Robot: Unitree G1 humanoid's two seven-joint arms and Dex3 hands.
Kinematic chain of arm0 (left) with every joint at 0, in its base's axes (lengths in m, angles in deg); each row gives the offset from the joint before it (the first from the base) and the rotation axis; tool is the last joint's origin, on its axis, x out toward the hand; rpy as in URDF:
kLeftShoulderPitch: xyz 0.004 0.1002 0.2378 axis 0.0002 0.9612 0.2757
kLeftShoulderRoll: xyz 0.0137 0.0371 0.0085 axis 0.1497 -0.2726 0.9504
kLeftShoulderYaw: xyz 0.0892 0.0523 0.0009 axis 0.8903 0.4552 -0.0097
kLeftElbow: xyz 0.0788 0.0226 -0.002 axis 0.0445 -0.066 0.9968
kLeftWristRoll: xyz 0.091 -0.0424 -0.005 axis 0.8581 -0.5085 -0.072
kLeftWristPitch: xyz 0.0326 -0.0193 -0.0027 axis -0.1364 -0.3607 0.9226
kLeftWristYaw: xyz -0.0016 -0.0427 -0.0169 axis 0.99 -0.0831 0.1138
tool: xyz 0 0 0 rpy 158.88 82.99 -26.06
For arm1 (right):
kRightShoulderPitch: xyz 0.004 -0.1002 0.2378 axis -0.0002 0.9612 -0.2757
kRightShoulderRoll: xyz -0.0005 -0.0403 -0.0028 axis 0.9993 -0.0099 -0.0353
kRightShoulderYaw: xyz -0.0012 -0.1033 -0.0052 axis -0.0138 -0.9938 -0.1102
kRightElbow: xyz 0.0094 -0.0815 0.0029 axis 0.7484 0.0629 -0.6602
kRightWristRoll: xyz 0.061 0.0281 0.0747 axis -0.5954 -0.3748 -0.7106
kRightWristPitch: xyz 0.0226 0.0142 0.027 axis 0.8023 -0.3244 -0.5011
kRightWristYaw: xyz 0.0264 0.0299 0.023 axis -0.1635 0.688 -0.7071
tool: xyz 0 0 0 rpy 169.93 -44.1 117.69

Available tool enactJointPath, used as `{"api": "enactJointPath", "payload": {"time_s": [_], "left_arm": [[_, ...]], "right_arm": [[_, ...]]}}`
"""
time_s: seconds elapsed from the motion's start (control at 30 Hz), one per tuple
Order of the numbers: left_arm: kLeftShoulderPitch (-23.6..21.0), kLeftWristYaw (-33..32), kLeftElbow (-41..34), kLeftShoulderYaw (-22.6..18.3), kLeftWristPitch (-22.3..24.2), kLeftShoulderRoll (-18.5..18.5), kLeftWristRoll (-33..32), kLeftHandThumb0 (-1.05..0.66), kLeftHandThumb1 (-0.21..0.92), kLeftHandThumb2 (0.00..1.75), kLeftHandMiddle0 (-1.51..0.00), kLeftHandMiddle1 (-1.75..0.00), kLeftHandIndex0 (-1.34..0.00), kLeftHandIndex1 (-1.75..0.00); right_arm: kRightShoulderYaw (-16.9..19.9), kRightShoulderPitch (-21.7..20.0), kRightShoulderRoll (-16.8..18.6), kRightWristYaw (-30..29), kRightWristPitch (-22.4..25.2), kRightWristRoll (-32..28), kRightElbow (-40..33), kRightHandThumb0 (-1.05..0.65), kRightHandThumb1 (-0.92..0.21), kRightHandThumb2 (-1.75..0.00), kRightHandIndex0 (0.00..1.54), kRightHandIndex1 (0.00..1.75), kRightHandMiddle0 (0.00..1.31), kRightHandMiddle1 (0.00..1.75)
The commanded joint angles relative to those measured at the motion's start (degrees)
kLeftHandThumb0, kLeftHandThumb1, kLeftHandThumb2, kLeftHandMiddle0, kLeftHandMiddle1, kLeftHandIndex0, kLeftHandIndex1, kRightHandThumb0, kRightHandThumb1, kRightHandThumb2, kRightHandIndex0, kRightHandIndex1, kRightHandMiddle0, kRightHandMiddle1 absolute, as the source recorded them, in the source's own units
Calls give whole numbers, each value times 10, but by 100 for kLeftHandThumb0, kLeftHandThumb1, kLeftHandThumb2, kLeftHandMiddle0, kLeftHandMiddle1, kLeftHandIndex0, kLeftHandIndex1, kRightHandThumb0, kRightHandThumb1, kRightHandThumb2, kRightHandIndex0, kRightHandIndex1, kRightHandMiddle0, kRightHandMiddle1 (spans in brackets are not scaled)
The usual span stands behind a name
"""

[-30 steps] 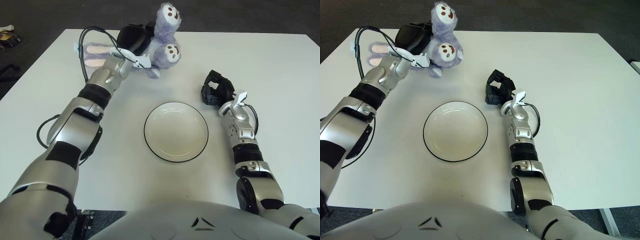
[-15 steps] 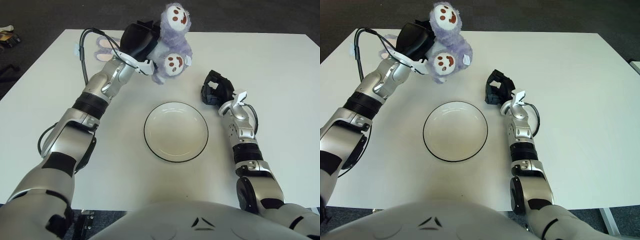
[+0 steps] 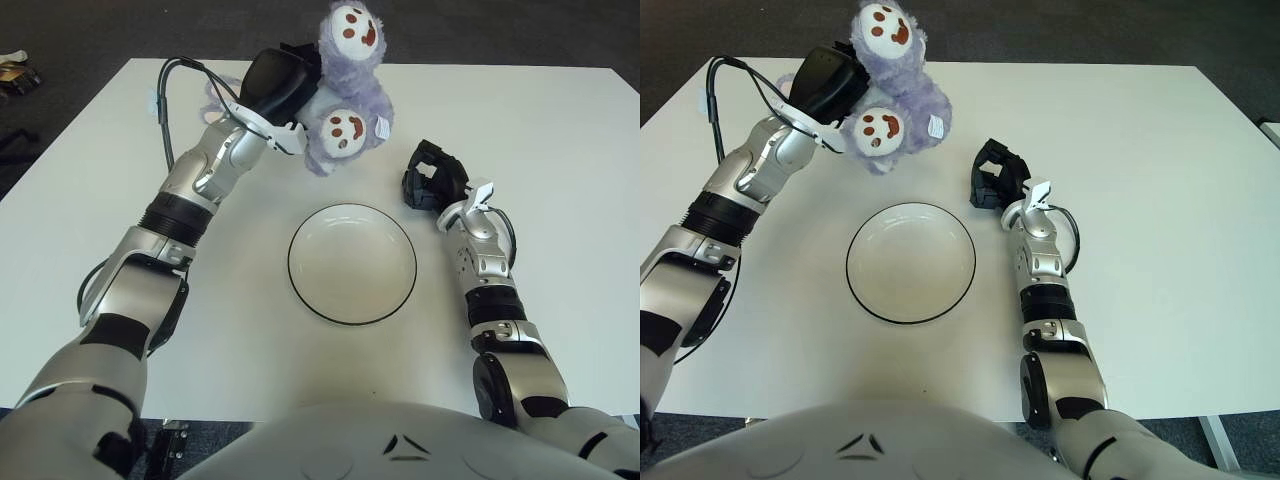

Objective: Put the doll into the plate.

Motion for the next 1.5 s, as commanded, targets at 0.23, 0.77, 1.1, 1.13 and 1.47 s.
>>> {"api": "enactJointPath", "payload": {"time_s": [0.23,0.77,1.1,1.13,1.47], "left_arm": [[35,59,-51,-34,-33,11,-55,-1,-6,158,-83,-175,-96,-126],[53,122,-57,-59,-110,15,-120,-1,-9,162,-86,-175,-96,-129],[72,155,-80,-70,-136,14,-149,-1,2,157,-75,-175,-81,-150],[74,156,-83,-72,-138,14,-148,-1,3,158,-74,-175,-78,-154],[87,176,-95,-80,-158,14,-166,-1,8,158,-67,-175,-67,-174]], "right_arm": [[-1,30,1,0,40,-4,27,-50,-27,-137,113,175,65,175],[-1,27,-1,3,40,-3,32,-50,-27,-138,113,175,65,175],[2,25,0,4,43,-6,35,-50,-27,-138,113,175,65,175],[1,25,0,4,42,-6,36,-50,-27,-138,113,175,65,175],[0,25,0,2,42,-4,36,-50,-27,-137,112,175,65,175]]}}
